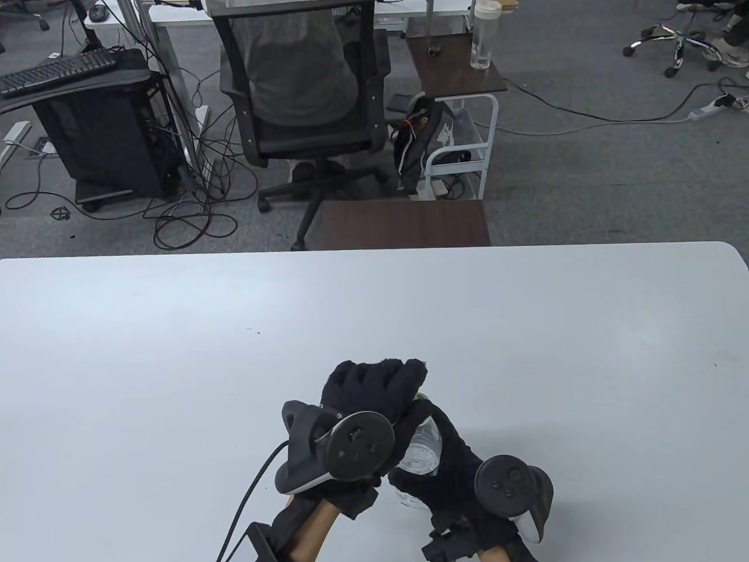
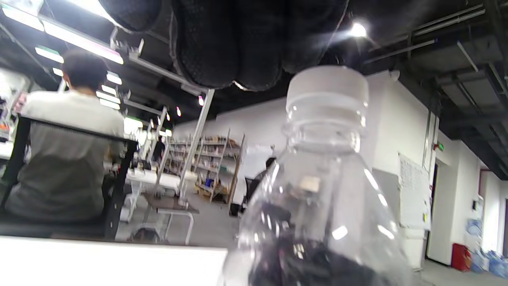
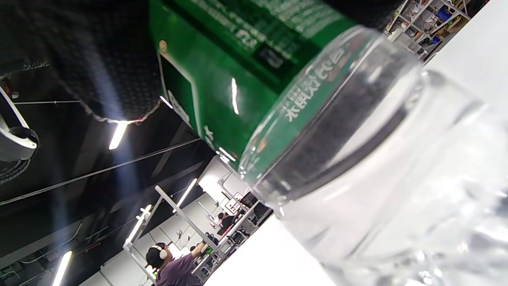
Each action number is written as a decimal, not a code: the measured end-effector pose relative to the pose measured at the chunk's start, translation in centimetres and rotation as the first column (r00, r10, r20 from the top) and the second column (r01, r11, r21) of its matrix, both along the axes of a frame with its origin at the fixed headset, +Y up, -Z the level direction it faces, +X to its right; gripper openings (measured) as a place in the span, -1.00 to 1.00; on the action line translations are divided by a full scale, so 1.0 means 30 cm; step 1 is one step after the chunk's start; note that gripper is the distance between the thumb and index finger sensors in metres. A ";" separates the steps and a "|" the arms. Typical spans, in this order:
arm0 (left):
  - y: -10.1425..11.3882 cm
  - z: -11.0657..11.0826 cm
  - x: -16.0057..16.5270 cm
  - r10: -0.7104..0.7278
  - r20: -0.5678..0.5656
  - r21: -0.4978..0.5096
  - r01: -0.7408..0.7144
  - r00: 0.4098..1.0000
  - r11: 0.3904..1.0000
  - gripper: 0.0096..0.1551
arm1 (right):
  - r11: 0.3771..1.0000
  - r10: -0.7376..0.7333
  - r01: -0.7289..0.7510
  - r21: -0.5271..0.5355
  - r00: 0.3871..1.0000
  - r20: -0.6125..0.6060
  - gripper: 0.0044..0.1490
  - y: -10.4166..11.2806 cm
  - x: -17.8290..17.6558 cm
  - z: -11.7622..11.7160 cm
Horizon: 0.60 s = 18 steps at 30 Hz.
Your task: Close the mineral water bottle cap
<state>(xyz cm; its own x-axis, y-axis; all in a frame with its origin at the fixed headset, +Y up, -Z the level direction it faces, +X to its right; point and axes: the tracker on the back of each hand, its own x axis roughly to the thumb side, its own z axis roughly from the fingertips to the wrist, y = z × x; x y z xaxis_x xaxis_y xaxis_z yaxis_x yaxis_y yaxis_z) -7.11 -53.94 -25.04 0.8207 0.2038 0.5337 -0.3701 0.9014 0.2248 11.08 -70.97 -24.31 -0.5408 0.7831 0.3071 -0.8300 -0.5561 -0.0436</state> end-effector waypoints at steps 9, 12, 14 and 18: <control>-0.037 -0.005 0.034 -0.051 0.065 -0.127 0.059 0.997 0.990 -0.44 | 1.000 -0.009 0.009 -0.014 1.000 -0.007 0.29 -0.003 0.003 -0.004; -0.045 -0.017 0.018 0.068 0.149 -0.244 -0.030 0.986 0.969 -0.41 | 1.000 -0.002 0.002 -0.005 1.000 0.003 0.29 0.004 0.003 -0.003; -0.051 -0.021 0.002 0.129 0.150 -0.258 -0.087 0.980 0.962 -0.33 | 1.000 0.000 -0.001 0.005 1.000 0.005 0.29 0.011 0.003 0.000; -0.048 -0.016 -0.014 0.134 -0.023 -0.056 -0.135 0.991 0.989 -0.08 | 1.000 0.014 -0.014 0.002 1.000 0.014 0.29 0.009 0.000 -0.001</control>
<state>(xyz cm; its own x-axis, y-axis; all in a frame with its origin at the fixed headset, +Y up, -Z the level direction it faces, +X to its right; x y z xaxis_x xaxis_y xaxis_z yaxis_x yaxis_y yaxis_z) -7.52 -55.39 -25.53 0.7935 0.3429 0.5028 -0.4852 0.8552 0.1825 11.07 -70.68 -24.33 -0.5560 0.7748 0.3011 -0.8214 -0.5675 -0.0565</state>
